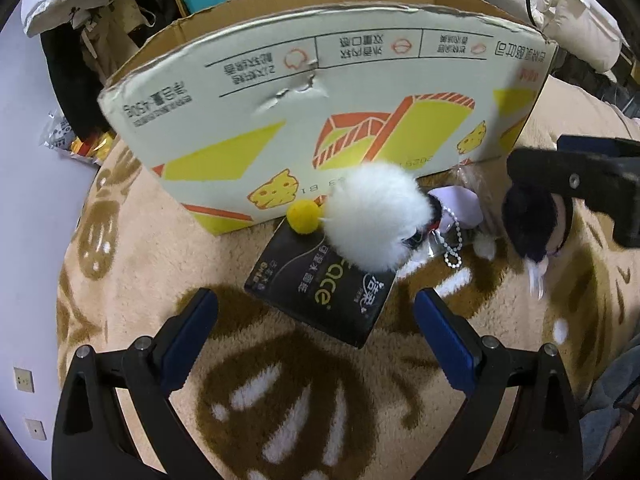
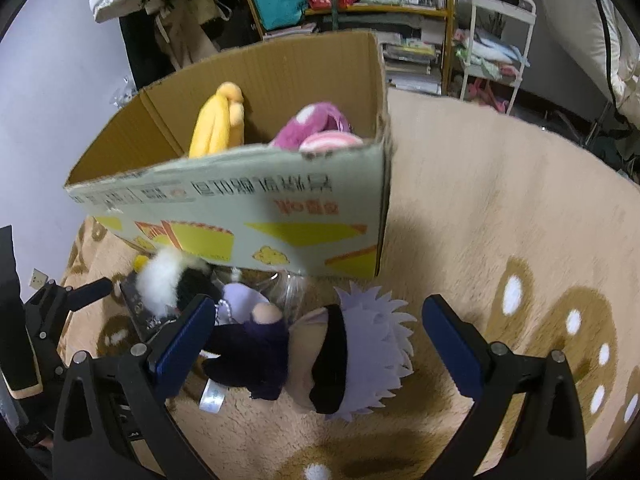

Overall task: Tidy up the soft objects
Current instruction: 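Grasp the black Face tissue pack with the left tool while the right tool grasps the white-haired doll, then lift the black tissue pack with the left tool while the right tool lifts the doll over the box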

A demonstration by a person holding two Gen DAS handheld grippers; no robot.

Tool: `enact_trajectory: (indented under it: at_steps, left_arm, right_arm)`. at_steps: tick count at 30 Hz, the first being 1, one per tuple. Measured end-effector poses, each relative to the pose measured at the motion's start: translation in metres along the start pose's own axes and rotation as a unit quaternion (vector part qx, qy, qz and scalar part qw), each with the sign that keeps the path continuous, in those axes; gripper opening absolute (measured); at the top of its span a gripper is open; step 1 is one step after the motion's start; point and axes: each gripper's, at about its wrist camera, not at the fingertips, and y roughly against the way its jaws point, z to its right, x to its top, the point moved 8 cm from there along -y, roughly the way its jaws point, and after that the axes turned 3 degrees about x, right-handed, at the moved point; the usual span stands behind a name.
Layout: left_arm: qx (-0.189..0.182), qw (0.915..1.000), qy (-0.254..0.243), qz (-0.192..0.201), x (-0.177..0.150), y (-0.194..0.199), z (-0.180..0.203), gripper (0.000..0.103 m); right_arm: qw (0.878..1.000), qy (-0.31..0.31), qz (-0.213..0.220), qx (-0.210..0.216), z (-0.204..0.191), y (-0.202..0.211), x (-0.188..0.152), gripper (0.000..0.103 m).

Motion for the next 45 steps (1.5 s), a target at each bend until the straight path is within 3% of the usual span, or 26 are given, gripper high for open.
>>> enact_trajectory:
  at_steps: [16,17,21,23,36,45]
  left_arm:
    - [0.002,0.9997,0.020,0.015,0.003,-0.017,-0.015,0.097]
    - [0.001,0.9997,0.018,0.017,0.003,-0.016,-0.015,0.094]
    - [-0.013,0.9995,0.025,0.012,-0.001,-0.010,-0.010,0.075]
    - [-0.010,0.9995,0.026,0.010,-0.002,-0.009,-0.012,0.075]
    - [0.027,0.9971,0.071,-0.001,-0.011,0.010,-0.035,0.074]
    - [0.030,0.9938,0.099,0.040,-0.015,0.055,-0.039,0.074]
  right_arm:
    - [0.999,-0.026,-0.043,0.020,0.006,-0.012,-0.015,0.101]
    - [0.998,-0.027,-0.045,0.022,0.006,-0.012,-0.016,0.094]
    - [0.998,-0.028,-0.048,0.022,0.007,-0.014,-0.017,0.088]
    - [0.998,-0.024,-0.048,0.022,0.006,-0.012,-0.017,0.087]
    - [1.000,-0.012,-0.019,0.018,0.001,0.006,-0.013,0.081]
    - [0.999,-0.004,0.034,0.010,0.000,0.040,-0.003,0.081]
